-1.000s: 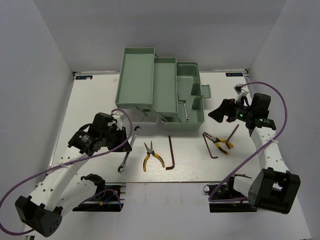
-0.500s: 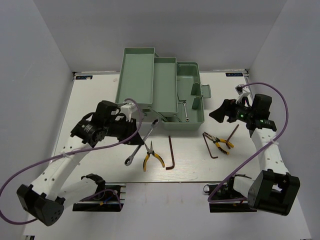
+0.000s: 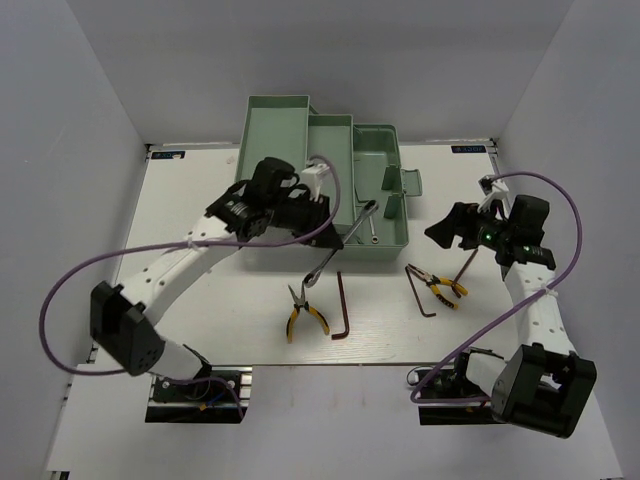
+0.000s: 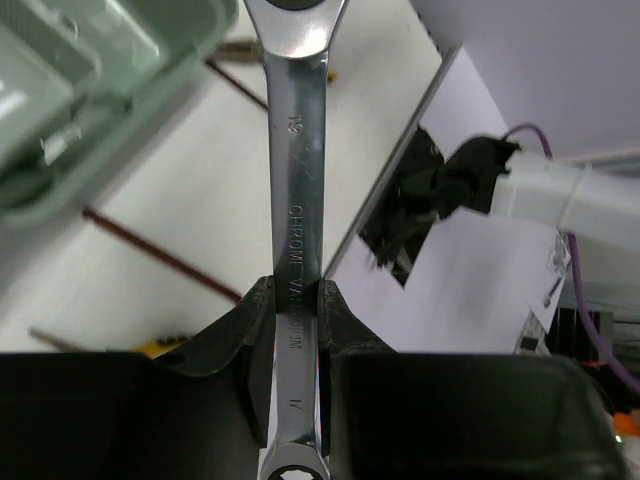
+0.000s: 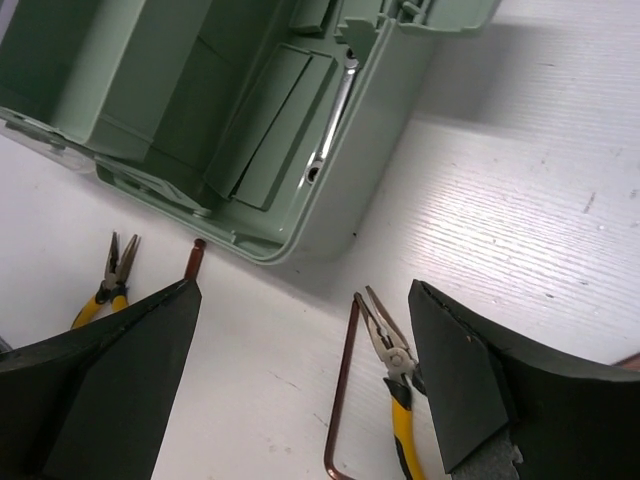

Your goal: Sort the tools into containers

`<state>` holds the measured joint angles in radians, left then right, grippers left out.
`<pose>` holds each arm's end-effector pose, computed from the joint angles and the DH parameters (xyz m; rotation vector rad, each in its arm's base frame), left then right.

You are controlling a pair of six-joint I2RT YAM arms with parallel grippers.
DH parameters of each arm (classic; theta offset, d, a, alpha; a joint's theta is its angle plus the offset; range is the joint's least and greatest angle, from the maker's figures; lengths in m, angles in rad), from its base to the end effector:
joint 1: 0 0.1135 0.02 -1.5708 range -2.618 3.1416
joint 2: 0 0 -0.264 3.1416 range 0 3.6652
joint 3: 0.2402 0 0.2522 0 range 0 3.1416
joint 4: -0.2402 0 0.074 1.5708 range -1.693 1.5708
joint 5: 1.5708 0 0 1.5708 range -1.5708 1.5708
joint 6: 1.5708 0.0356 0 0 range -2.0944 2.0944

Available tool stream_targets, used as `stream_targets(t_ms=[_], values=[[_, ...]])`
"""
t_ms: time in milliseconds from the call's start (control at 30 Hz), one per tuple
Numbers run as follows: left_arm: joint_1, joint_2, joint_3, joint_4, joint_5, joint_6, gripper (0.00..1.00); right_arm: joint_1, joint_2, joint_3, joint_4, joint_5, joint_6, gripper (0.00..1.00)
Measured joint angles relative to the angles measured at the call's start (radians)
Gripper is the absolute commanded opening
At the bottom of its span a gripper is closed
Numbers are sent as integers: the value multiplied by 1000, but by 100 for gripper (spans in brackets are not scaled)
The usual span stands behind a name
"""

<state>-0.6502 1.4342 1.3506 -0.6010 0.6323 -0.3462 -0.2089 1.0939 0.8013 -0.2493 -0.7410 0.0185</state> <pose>0.2362 -0.2061 0.3494 0.7226 2.2871 -1.2186 0.2364 -0.0256 0.2831 -0.2066 2.0105 0.6573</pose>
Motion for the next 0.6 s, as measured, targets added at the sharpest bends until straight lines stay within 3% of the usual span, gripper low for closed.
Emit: stream_targets(t_ms=[267,500,600], values=[[-48,326,287,137,-144,-108,0,-23,-131,-85,31,150,-33,91],[-58,659,682,118,-312,-196,0,-60,-137,-105,55,205,-33,91],[-66,742,773,92,-418,-214,0,-70,-137,-118,62,220,-29,91]])
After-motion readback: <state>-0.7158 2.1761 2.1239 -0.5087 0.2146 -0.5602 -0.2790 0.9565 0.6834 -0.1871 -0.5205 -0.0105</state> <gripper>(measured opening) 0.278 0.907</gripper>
